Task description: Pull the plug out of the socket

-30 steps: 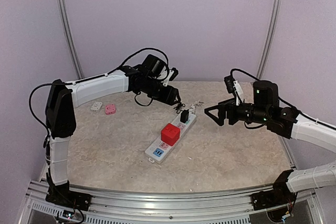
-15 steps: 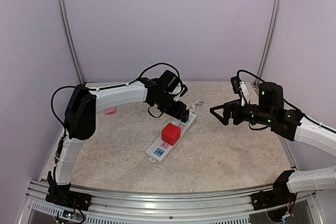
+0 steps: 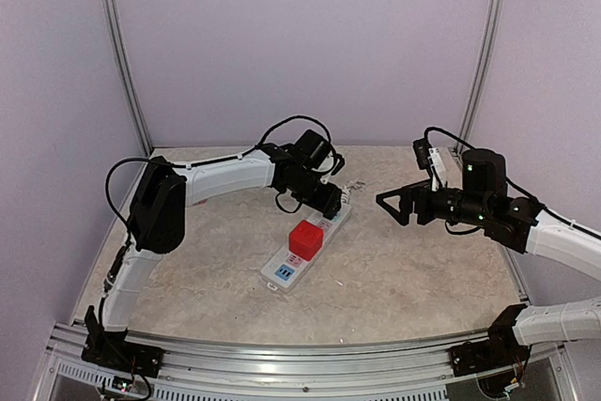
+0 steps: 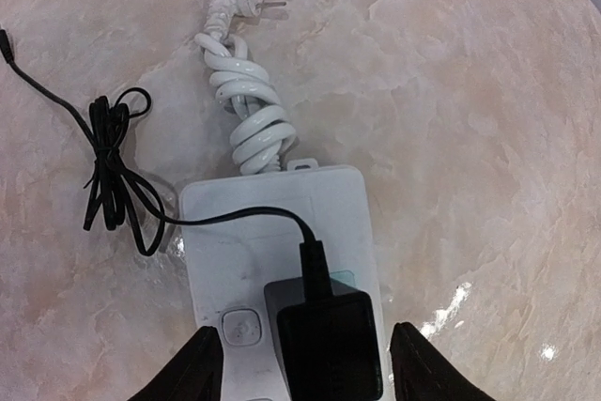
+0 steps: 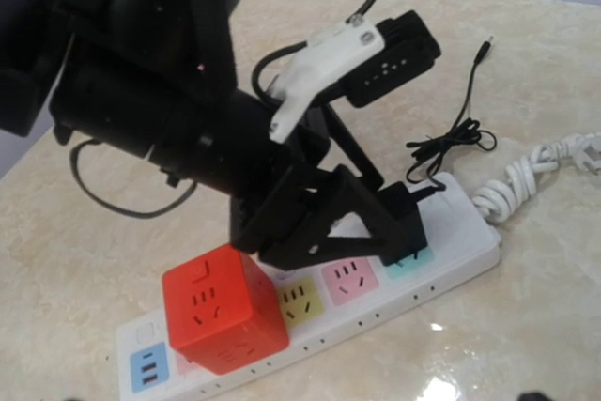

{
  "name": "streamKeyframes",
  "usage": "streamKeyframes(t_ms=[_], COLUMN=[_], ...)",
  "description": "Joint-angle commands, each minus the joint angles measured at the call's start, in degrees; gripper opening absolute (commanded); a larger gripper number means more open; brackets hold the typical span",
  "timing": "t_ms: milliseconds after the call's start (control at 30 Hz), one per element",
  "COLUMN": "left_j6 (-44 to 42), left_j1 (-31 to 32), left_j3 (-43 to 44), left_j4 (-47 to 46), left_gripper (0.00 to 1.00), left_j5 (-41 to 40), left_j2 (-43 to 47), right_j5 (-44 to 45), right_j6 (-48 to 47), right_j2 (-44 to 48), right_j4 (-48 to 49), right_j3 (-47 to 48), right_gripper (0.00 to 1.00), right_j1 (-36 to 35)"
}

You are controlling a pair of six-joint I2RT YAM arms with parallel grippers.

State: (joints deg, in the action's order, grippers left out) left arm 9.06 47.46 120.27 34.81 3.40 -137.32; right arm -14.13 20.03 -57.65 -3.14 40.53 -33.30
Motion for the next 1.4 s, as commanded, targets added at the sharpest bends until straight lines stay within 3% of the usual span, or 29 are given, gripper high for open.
streamKeyframes(t_ms=[0, 267, 500, 733, 867, 1167, 1367], left_j6=[0.1, -1.0, -2.5, -1.4, -2.6, -2.3, -1.9], left_j1=[0.6, 1.3, 3.6, 5.8, 7.5, 10.4, 10.6], left_j3=[4.9, 3.8, -11.7, -22.9, -27.0, -31.7, -32.7], left_j4=[1.0, 2.2, -2.8, -6.0, -8.2, -10.2, -11.2], left_gripper=[0.56, 0.29, 0.11, 0.08, 0.07, 0.03, 0.03], left_j5=[-0.8, -3.0, -2.4, -0.9, 0.2, 0.3, 1.2], left_j2=[-3.8, -3.8, 4.7, 12.2, 15.3, 17.1, 17.9], right_j5=[0.4, 0.9, 0.6, -1.9, -6.3, -12.7, -13.5], right_j6=[0.4, 0.7, 0.7, 1.9, 3.8, 10.8, 14.1], right_j2=[-0.5, -1.7, -5.1, -11.6, -16.4, -27.6, -35.2], right_j4=[0.3, 0.1, 1.0, 5.6, 11.4, 24.8, 31.3], right_j3=[-0.8, -1.3, -2.6, -5.6, -6.9, -7.4, -7.6], right_gripper=[1.00, 1.00, 0.99, 0.94, 0.85, 0.65, 0.57], right_j1=[0.7, 1.2, 1.5, 1.5, 1.5, 1.3, 0.5])
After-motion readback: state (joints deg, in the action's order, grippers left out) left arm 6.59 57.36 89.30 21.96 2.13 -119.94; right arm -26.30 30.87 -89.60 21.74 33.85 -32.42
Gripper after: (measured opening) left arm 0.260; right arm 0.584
